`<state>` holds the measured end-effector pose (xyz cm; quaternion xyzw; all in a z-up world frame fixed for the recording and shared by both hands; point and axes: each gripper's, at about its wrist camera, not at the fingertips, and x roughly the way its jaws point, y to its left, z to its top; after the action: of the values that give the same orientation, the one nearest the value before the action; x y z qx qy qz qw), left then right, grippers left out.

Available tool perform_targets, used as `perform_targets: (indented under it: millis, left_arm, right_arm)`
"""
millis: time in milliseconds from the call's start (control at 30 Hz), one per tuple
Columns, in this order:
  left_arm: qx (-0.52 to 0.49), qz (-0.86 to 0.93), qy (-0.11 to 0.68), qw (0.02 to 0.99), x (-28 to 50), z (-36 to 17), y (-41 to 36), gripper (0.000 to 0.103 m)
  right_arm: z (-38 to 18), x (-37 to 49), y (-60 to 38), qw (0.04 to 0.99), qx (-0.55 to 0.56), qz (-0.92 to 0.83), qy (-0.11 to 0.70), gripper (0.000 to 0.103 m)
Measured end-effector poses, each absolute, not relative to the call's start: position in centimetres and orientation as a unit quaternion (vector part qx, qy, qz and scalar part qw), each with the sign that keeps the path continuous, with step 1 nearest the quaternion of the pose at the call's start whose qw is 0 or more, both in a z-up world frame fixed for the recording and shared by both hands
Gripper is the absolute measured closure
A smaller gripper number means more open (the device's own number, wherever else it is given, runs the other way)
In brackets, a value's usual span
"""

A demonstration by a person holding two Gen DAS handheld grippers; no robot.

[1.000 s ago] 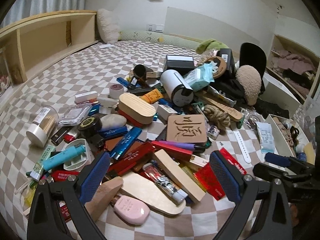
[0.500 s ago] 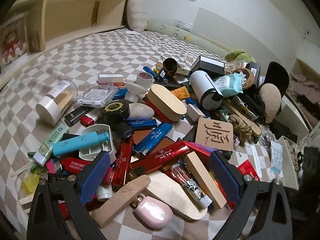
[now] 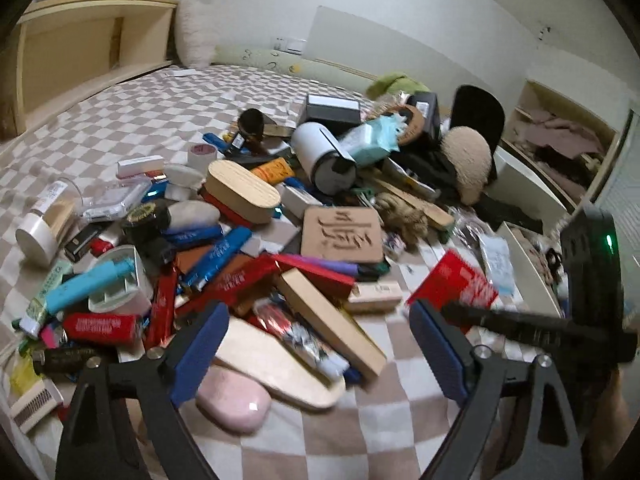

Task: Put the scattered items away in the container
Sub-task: 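Grasp the pink-handled brush with the left tool while the right tool holds the red packet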

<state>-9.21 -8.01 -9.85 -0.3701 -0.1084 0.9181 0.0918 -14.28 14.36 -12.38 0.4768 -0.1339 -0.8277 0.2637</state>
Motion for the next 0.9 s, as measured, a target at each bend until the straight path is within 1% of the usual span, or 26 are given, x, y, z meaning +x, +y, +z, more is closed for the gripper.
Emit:
perform_targets:
  millis: [167,233,267,300,333,367,500,667,867,900]
  left_arm:
    - [-0.371,0.909,-0.175,0.076,-7.6,-10.5,-9.9,0.012]
    - [-0.384,0.905,-0.174,0.054,-7.5,-11.0,-9.9,0.012]
    - [-0.39,0.903,-0.173,0.043,-7.4,-11.3,-9.9,0.014]
    - [-0.398,0.902,-0.166,0.029,-7.6,-11.5,-9.7,0.025]
    - [-0.405,0.9,-0.159,0.016,-7.7,-11.8,-9.6,0.03]
    - [-0.412,0.898,-0.153,0.009,-7.8,-12.1,-9.5,0.032]
    - [-0.419,0.898,-0.135,-0.003,-7.8,-12.4,-9.1,0.032]
    - [-0.449,0.881,-0.141,-0.052,-7.7,-13.9,-9.7,0.03]
    - [-0.452,0.883,-0.11,-0.057,-8.5,-14.5,-8.8,0.029]
    - [-0.45,0.884,-0.114,-0.057,-8.5,-14.5,-8.9,0.029]
  right_arm:
    - [-13.0,-14.5,17.0,0.228,0.49,-0.826,-0.162,0.097]
    - [-13.4,-14.6,17.8,0.225,0.496,-0.818,-0.184,0.097]
    - [-13.4,-14.6,18.0,0.223,0.497,-0.817,-0.188,0.097]
    - [-13.4,-14.6,18.1,0.22,0.498,-0.817,-0.191,0.097]
    - [-13.5,-14.6,18.2,0.217,0.5,-0.815,-0.195,0.097]
    - [-13.5,-14.7,18.3,0.216,0.502,-0.814,-0.199,0.097]
    - [-13.8,-14.6,18.4,0.219,0.507,-0.807,-0.209,0.097]
    - [-13.7,-14.4,18.5,0.222,0.508,-0.805,-0.211,0.097]
    - [-13.5,-14.3,18.3,0.227,0.508,-0.804,-0.21,0.097]
    - [-13.5,-14.3,18.3,0.227,0.508,-0.804,-0.209,0.097]
